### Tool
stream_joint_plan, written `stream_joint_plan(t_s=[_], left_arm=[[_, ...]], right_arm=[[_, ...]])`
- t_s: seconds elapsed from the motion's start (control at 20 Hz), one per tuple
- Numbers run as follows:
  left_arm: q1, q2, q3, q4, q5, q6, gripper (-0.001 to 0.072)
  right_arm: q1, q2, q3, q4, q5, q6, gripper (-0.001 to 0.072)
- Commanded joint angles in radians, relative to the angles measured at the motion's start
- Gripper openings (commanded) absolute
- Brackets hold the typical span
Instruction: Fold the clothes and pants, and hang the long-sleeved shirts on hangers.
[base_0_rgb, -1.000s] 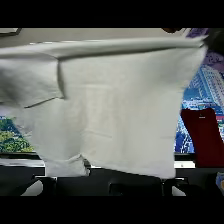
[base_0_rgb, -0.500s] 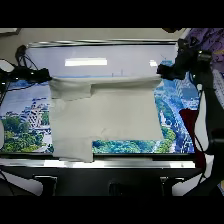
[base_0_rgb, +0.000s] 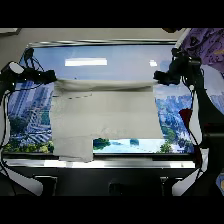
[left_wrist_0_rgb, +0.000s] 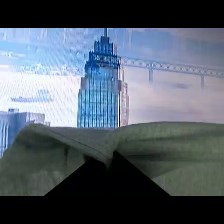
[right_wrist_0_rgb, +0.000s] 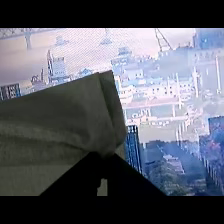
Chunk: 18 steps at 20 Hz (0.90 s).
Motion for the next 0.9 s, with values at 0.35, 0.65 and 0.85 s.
stream_joint_plan(t_s=[0.35,0.65,0.85], left_arm=[[0.007,0.005,-0.003,0.123,-0.497,-0.119,0.0015],[-0.021,-0.023,-0.062,0.124,-0.496,-0.128,0.0015],[-0.034,-0.042,-0.085,0.124,-0.430,-0.128,0.0016]], right_arm=[[0.001,-0.047,-0.004,-0.063,-0.319,-0.036,0.0031],[0.002,-0.110,-0.012,-0.008,-0.393,-0.036,0.0032],[0.001,-0.144,-0.012,0.005,-0.446,-0.037,0.0037]])
